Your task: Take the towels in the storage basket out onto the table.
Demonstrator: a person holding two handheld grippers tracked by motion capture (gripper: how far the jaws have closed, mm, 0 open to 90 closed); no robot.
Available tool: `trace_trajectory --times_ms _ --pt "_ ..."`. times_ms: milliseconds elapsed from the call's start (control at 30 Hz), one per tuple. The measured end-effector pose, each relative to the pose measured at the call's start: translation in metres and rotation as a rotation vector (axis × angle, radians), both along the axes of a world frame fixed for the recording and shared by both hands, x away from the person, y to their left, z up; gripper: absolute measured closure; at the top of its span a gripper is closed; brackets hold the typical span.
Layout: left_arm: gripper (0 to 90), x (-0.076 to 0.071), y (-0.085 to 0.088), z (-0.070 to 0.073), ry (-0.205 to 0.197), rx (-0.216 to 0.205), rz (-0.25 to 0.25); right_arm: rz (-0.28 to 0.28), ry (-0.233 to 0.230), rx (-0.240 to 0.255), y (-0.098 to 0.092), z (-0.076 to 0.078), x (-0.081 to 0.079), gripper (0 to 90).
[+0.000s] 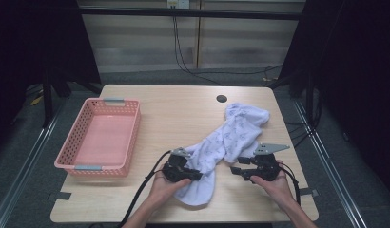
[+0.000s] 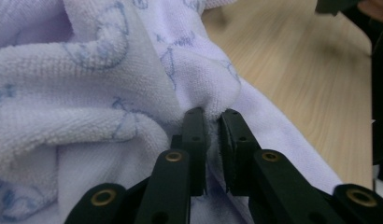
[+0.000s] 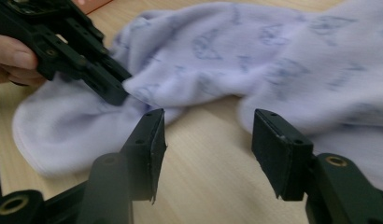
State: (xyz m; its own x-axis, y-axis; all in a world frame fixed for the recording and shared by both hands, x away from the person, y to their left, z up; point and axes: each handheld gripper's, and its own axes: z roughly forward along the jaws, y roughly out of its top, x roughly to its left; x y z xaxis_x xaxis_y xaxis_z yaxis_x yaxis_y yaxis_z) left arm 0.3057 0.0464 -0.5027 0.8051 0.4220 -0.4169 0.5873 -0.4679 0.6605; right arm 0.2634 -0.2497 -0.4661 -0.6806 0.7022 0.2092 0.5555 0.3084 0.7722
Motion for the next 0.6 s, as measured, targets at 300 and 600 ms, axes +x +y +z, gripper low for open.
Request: trace_trajectory --times_ms 300,600 --pt "58.7 -0.003 0.009 0.02 -0.016 -0.061 -0.022 0.1 0.034 -0.032 0.024 -0.014 -0.008 58.1" --pt "59.7 0.003 0.078 0.022 -0.079 -0.057 0.144 0.143 0.051 -0.084 0.054 -0.033 0.006 45.8"
